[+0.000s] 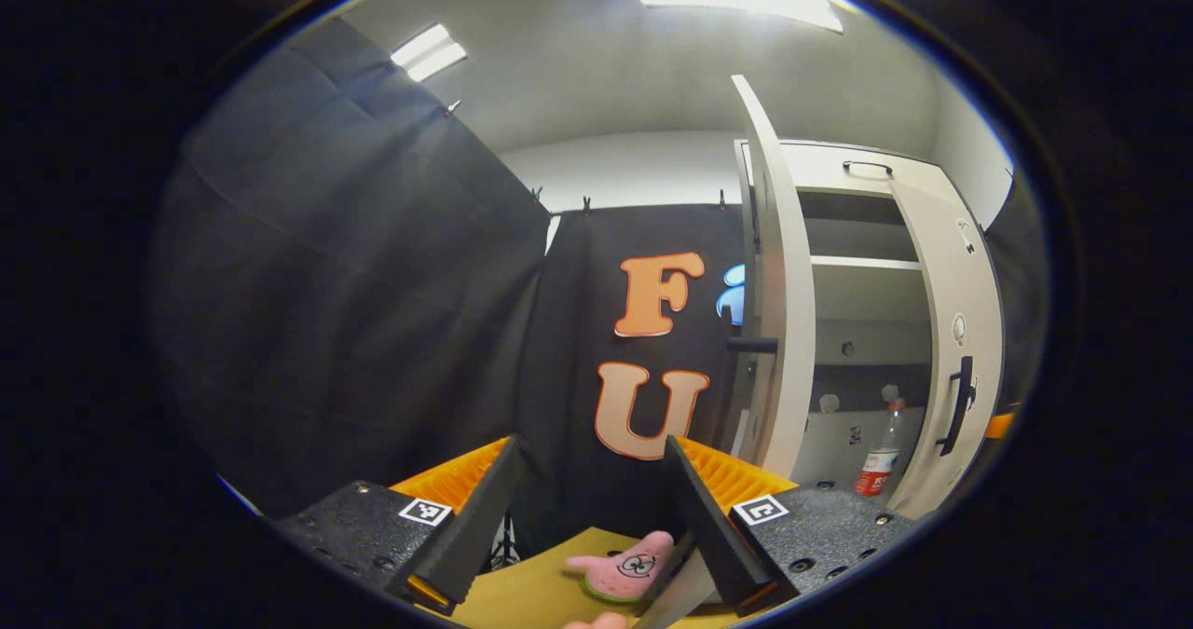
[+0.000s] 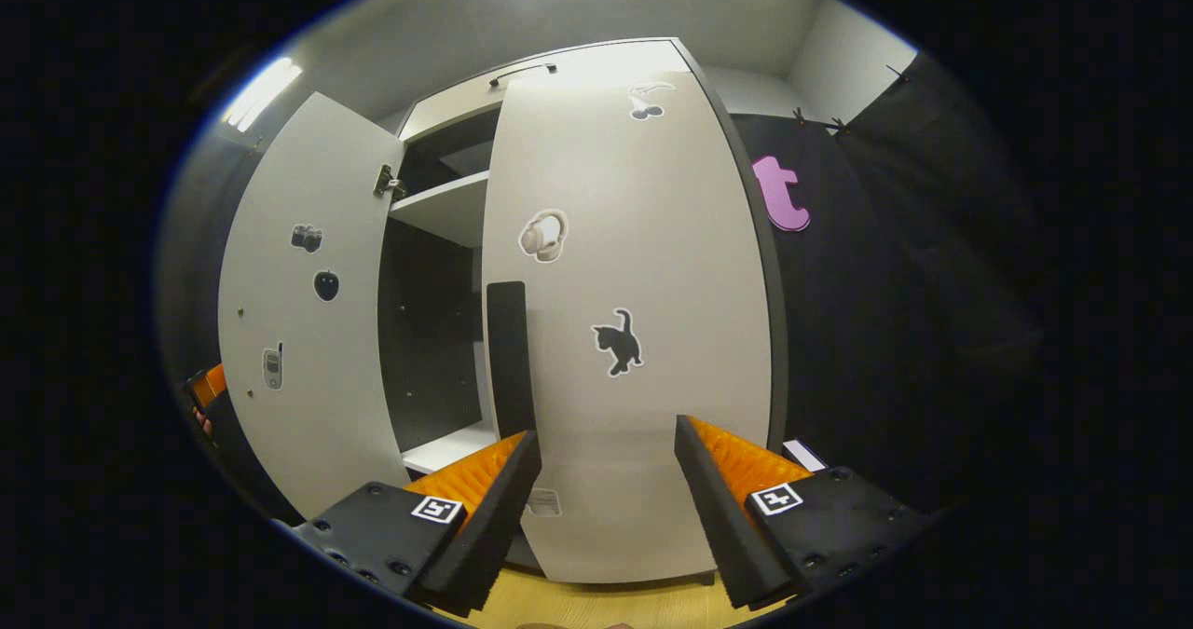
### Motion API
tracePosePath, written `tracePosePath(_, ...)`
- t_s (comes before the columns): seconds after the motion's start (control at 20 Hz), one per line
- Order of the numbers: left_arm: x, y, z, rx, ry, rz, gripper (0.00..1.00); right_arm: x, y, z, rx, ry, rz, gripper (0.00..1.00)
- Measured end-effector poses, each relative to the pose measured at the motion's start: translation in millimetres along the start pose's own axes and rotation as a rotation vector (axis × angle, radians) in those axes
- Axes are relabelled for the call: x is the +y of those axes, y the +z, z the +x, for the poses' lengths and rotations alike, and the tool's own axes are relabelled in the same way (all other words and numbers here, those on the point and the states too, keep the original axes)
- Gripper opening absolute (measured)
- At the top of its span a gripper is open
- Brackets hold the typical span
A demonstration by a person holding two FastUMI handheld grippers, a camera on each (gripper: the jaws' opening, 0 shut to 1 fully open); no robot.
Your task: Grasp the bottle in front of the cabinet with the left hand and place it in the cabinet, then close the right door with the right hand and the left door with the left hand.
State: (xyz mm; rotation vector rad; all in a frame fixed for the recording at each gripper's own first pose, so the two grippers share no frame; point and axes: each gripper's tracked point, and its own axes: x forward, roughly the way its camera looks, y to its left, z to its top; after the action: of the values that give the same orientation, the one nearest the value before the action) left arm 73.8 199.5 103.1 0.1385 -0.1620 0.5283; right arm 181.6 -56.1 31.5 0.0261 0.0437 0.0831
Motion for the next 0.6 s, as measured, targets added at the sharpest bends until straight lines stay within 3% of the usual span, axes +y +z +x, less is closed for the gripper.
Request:
tracePosePath(0.35,-17,7,11,-0.001,-0.050,0.038,0.92,-20,-3,-25,-0.003,-0.031,0.007,0.97)
tracePosePath(0.4,-20,7,9,0.004,-0.067,0.030,0.87,-23,-1,-29,-0.004,-0.034,0.009,0.97)
tracePosePath(0.45,-22,8,9,0.009,-0.079,0.028,0.91,-26,0,-32,-0.004,-0.038,0.012,0.97)
tracePosePath(0.55,-29,9,5,0.014,-0.100,0.043,0.87,-33,4,-38,-0.008,-0.043,0.015,0.97)
tracePosePath(0.6,-33,11,3,0.013,-0.114,0.054,0.91,-36,4,-40,-0.007,-0.047,0.013,0.97)
